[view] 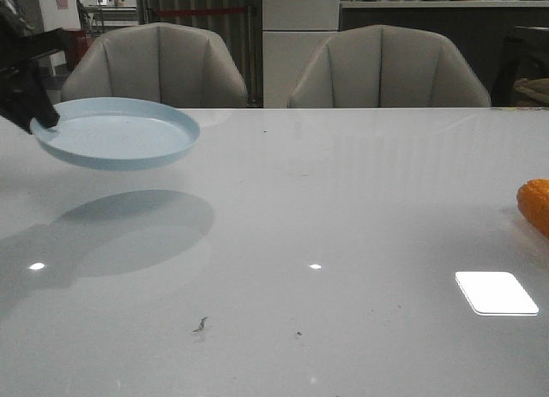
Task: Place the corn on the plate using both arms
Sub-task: 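Carry the plate toward the table center and set it down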
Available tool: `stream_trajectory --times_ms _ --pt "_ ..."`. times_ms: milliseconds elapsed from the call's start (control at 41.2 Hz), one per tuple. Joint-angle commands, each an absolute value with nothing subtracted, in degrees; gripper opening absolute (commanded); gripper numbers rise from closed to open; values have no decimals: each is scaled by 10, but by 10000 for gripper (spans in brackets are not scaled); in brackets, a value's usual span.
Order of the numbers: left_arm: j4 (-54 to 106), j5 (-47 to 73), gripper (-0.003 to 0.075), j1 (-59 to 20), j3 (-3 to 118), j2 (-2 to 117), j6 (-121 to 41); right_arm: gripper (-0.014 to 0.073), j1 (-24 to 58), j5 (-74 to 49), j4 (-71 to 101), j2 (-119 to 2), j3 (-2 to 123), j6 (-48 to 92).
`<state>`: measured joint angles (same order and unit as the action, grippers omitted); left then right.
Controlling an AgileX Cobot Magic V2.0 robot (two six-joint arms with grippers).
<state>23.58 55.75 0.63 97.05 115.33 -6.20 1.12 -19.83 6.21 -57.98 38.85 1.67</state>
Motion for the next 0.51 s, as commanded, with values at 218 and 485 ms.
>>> stream_trajectory --times_ms 218,485 --pt "348 551 94 -103 1006 1122 -63 445 11 -154 58 -573 409 21" --pt "336 496 94 -190 1006 1128 -63 445 11 -154 58 -573 409 21"
